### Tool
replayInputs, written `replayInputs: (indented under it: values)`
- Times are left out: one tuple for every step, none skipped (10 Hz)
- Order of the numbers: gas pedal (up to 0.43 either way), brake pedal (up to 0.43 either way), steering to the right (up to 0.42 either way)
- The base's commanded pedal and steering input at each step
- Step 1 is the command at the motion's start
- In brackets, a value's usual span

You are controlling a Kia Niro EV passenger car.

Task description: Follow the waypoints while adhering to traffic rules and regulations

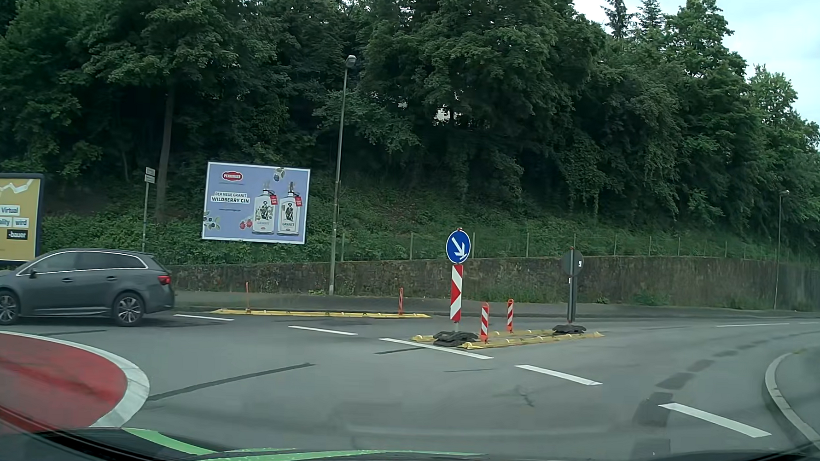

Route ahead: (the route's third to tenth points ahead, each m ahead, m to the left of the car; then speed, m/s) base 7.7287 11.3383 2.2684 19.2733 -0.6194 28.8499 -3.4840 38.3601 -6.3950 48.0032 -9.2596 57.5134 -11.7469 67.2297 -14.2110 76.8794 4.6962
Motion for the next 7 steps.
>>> replayInputs:
  values:
    - [0.0,0.116,-0.056]
    - [0.0,0.122,-0.1]
    - [0.0,0.116,-0.132]
    - [0.0,0.122,-0.172]
    - [0.0,0.122,-0.212]
    - [0.0,0.128,-0.237]
    - [0.0,0.128,-0.271]
